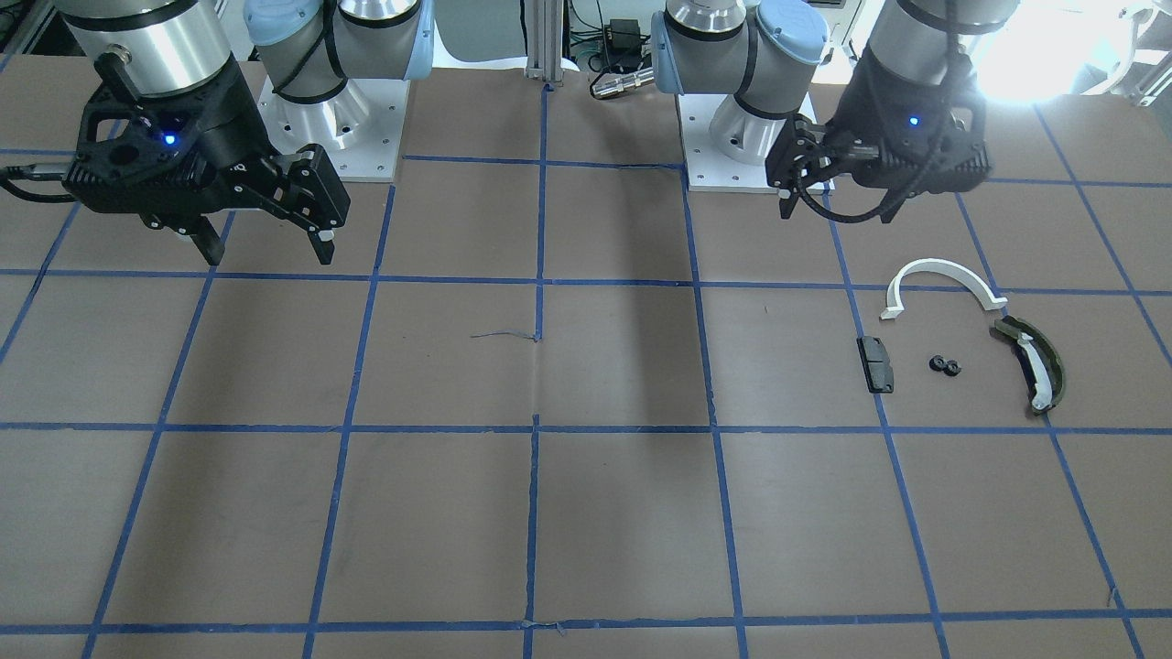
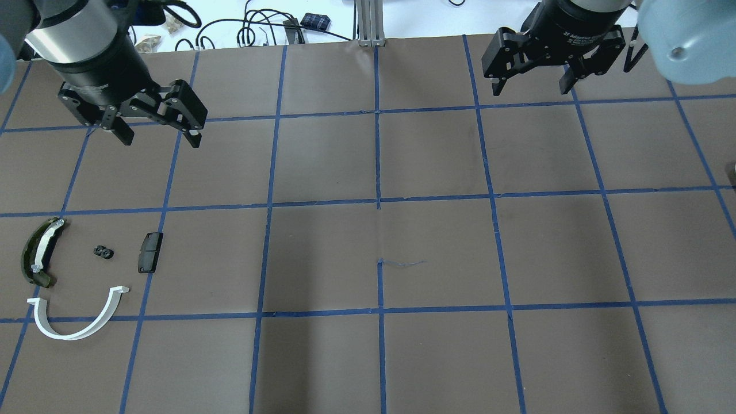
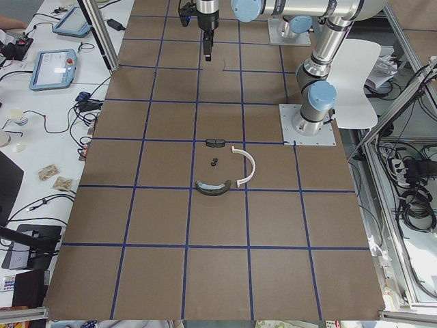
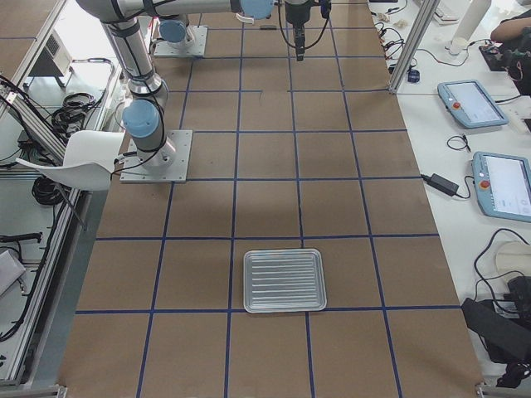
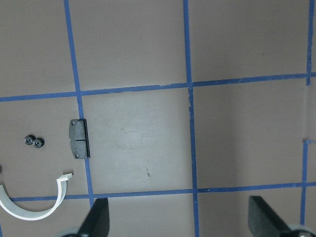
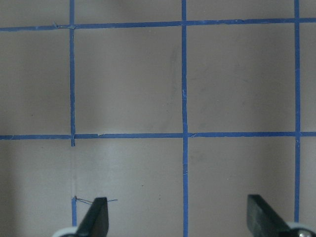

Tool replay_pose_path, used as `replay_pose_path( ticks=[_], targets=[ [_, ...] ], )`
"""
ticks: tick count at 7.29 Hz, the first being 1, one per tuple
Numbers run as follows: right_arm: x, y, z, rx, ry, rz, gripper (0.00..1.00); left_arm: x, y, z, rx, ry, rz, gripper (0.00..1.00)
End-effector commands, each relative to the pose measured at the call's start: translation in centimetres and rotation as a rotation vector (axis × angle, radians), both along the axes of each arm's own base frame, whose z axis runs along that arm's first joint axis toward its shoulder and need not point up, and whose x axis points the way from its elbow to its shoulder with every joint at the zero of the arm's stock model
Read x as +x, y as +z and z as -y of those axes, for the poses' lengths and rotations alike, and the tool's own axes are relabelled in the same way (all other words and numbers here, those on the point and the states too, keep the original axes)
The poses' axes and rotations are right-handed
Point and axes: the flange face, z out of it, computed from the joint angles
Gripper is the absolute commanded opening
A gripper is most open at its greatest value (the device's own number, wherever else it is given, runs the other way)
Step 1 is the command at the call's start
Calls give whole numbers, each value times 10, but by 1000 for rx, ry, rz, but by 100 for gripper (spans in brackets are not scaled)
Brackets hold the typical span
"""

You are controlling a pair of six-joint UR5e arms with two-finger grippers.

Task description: Place bearing gear from tray to pile

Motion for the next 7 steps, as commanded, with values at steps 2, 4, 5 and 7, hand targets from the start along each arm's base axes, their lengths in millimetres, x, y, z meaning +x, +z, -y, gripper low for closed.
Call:
replay_pose_path(
  ticks=[2,4,5,7],
  targets=[
    [0,0,0,1,1,4,100,-11,0,-5,9,21,-11,100],
    [0,0,0,1,1,4,100,1,1,-2,9,53,-54,100],
    [0,0,0,-1,1,4,100,3,1,-1,6,58,-53,100],
    [0,0,0,-1,0,2,100,4,1,0,1,59,-52,100]
  ],
)
